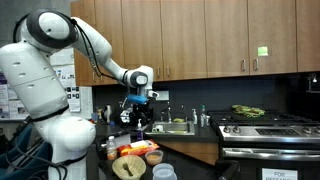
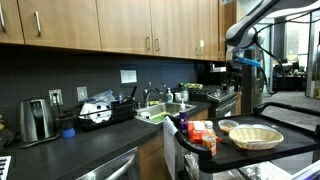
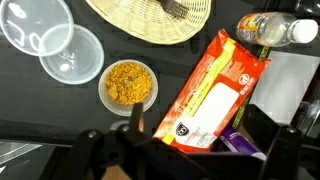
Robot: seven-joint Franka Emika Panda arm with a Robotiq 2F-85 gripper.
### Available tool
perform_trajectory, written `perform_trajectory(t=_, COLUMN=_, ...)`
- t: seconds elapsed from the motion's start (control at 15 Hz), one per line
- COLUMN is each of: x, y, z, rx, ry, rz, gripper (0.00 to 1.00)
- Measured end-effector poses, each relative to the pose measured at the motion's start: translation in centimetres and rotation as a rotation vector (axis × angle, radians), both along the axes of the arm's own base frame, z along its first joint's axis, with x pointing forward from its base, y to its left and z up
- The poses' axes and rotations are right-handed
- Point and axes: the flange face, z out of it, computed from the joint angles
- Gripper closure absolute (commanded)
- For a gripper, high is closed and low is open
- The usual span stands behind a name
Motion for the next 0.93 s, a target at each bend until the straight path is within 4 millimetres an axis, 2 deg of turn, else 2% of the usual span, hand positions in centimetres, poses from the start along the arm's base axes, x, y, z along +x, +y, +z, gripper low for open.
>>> perform_trajectory(t=0.47, x=-1.0, y=-1.7, z=-1.4, rx=-0.066, ry=0.035, rz=0.144, gripper=0.0)
perform_trajectory(t=0.93, x=-4.1, y=-3.0, z=-5.4, rx=-0.088, ry=0.143, rz=0.237, gripper=0.0)
